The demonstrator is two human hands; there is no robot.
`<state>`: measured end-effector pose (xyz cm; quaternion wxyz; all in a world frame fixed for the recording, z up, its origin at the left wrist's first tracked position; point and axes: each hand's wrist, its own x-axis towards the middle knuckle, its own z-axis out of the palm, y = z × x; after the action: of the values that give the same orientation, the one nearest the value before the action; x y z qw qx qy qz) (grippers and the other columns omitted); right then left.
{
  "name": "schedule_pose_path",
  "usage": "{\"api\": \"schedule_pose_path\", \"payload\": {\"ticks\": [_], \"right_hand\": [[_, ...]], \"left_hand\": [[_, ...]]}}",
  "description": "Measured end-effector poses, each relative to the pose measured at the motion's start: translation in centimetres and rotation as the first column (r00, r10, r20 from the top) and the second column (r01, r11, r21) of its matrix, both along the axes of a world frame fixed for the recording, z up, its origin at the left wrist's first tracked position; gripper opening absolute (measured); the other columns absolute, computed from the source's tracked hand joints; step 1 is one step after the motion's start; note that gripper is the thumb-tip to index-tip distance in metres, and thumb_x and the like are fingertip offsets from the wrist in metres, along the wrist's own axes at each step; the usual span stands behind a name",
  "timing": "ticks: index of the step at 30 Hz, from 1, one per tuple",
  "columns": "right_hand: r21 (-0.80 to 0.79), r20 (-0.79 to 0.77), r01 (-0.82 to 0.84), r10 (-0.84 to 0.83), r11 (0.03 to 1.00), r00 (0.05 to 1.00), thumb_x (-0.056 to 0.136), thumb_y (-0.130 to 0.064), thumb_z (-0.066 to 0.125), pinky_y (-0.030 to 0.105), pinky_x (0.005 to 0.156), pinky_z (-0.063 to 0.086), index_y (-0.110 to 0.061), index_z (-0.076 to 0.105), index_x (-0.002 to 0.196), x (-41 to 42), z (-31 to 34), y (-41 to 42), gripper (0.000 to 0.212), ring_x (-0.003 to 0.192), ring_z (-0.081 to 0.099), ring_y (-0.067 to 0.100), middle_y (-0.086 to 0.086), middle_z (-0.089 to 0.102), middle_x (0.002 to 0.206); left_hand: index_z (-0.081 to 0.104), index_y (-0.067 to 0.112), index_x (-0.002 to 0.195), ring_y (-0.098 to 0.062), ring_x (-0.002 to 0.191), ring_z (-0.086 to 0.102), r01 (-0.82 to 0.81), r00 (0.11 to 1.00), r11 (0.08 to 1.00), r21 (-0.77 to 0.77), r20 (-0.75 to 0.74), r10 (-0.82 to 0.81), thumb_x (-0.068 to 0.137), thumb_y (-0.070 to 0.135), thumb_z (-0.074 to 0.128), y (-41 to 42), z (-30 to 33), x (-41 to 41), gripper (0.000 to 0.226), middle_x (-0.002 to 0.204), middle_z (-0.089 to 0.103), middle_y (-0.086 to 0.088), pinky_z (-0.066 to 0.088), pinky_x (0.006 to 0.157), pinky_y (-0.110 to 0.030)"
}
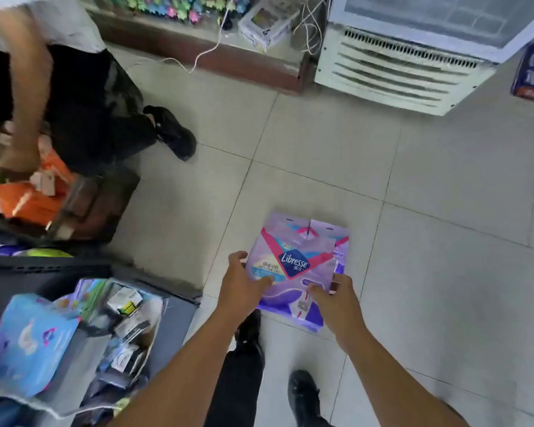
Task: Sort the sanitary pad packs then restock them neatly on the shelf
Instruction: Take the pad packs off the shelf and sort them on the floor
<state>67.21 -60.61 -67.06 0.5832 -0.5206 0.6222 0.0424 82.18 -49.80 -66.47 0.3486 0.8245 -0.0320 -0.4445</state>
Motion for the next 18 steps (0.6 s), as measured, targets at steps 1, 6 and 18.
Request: {"api": "schedule_pose_path", "payload": {"ticks": [1,6,18], "right_hand": [[-0.022,-0.012,0.006,-0.006,1.0,1.0,0.079,-0.032,0.075,0.046,0.083,0.058,-0.025,0.05,0.101,0.8,-2.3,-0.9,0.034,0.088,0.069,0.019,-0.001,0.067,0.1],[-0.141,-0.062,-0.021,0.012,0.99,0.998,0.087,-0.026,0.071,0.012,0.055,0.043,-0.014,0.048,0.12,4.7,-16.5,-5.8,0.042,0.085,0.061,0.016,0.005,0.057,0.111],[-0.198,-0.218,-0.271,0.227,0.942,0.949,0.088,-0.027,0.07,0.027,0.075,0.037,-0.007,0.047,0.121,8.1,-43.5,-10.0,0.046,0.102,0.059,0.029,0.011,0.059,0.111]], "left_hand": [[0.039,0.021,0.124,-0.014,0.09,0.06,0.03,1.0,0.999,0.016,0.006,-0.03,0.081,0.019,0.078,-1.4,-2.3,1.1,0.058,0.114,0.061,0.0,0.048,0.063,-0.018],[0.04,0.021,0.113,-0.012,0.086,0.06,0.152,0.987,0.985,0.087,0.047,-0.156,0.081,0.024,0.078,-7.3,-16.2,5.0,0.05,0.105,0.061,0.004,0.042,0.055,-0.013],[0.04,0.01,0.123,-0.024,0.097,0.062,0.303,0.94,0.931,0.205,0.098,-0.328,0.085,0.026,0.073,-10.7,-43.3,7.7,0.053,0.116,0.061,-0.005,0.041,0.073,-0.026]]}}
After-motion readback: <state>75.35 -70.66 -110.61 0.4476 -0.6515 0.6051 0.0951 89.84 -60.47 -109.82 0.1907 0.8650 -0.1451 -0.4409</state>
